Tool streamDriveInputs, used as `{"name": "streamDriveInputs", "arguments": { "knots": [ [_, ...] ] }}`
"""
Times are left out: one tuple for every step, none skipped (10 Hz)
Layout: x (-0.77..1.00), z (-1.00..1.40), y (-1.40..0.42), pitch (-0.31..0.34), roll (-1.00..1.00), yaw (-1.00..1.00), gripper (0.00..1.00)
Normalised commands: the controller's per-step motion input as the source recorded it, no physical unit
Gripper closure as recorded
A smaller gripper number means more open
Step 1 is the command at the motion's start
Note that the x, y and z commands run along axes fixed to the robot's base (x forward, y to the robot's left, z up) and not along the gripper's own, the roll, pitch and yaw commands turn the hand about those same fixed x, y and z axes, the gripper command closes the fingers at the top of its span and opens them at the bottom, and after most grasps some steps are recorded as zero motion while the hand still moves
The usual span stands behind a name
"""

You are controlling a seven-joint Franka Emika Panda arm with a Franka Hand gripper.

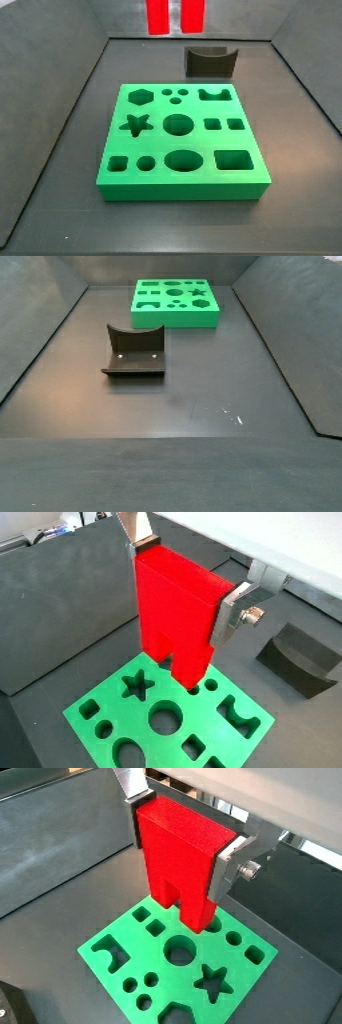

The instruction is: Insert the double-square object.

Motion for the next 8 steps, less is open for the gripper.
{"name": "streamDriveInputs", "arguments": {
  "knots": [
    [1.00,-0.68,-0.26,0.114,0.25,0.00,1.00],
    [1.00,-0.69,-0.25,0.114,0.25,0.00,1.00],
    [0.98,-0.70,-0.27,0.126,0.23,0.00,1.00],
    [0.91,-0.64,-0.28,0.176,0.22,0.00,1.00],
    [0.88,-0.59,-0.26,0.211,0.23,0.00,1.00],
    [0.85,-0.58,-0.19,0.241,0.21,0.00,1.00],
    [0.66,-0.61,-0.04,0.251,0.17,0.00,1.00],
    [0.52,-0.65,0.00,0.234,0.15,0.00,1.00]
  ]
}}
